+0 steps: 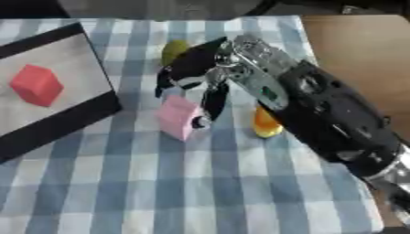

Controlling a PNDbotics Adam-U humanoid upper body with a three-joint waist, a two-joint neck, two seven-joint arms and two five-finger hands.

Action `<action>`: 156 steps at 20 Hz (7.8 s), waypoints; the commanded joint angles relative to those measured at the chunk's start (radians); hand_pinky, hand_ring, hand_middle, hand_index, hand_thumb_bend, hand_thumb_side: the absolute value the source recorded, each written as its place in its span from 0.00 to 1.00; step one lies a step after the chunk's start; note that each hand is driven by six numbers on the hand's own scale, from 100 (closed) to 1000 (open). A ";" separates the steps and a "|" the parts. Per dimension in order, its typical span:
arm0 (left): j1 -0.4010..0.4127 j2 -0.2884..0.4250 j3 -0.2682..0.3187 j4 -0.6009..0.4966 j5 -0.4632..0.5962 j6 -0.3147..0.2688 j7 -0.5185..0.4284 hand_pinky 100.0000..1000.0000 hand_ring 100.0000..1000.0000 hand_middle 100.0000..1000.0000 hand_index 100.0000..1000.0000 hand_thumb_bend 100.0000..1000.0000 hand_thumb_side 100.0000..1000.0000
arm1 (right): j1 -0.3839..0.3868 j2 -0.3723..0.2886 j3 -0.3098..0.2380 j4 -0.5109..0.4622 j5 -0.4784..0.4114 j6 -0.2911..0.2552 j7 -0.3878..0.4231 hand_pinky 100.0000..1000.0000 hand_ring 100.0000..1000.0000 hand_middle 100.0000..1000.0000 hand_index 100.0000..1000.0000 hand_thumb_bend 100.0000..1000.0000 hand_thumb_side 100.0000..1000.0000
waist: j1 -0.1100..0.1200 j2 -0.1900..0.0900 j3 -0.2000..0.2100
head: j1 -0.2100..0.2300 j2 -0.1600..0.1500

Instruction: Pick up objects on the table and place them in the box.

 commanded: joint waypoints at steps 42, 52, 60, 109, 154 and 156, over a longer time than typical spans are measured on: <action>-0.022 0.003 0.011 -0.018 0.005 -0.003 -0.017 0.81 0.88 0.79 0.85 0.00 0.86 | 0.031 0.012 -0.026 0.047 0.011 -0.160 0.144 0.88 0.81 0.74 0.81 0.32 0.11 | 0.011 0.022 0.025 | -0.028 -0.002; -0.018 0.010 0.018 -0.019 0.004 -0.003 -0.010 0.81 0.88 0.79 0.85 0.00 0.86 | -0.004 -0.019 -0.124 -0.161 -0.075 -0.039 0.108 0.82 0.65 0.42 0.51 0.02 0.00 | 0.010 0.016 0.022 | -0.031 -0.002; -0.021 0.014 0.022 -0.026 0.004 -0.006 -0.005 0.81 0.88 0.79 0.85 0.00 0.85 | -0.052 -0.046 -0.204 -0.285 -0.136 0.061 0.093 0.81 0.65 0.43 0.52 0.00 0.00 | 0.011 0.013 0.029 | -0.045 -0.002; -0.193 0.124 0.143 -0.155 0.050 -0.055 0.150 0.81 0.87 0.79 0.85 0.00 0.77 | -0.230 0.238 -0.232 0.253 0.316 0.094 -0.374 0.78 0.60 0.44 0.53 0.10 0.00 | -0.019 0.032 0.381 | -0.404 -0.002; -0.152 0.112 0.146 -0.130 0.052 -0.050 0.145 0.81 0.89 0.78 0.85 0.00 0.79 | -0.189 0.199 -0.265 0.176 0.337 0.151 -0.396 0.88 0.83 0.84 0.90 0.48 0.07 | -0.021 0.033 0.366 | -0.441 -0.002; -0.145 0.116 0.148 -0.128 0.050 -0.049 0.147 0.81 0.89 0.78 0.85 0.00 0.79 | -0.194 0.180 -0.285 0.162 0.296 0.186 -0.405 0.87 0.82 0.81 0.89 0.51 0.10 | -0.020 0.026 0.355 | -0.434 -0.002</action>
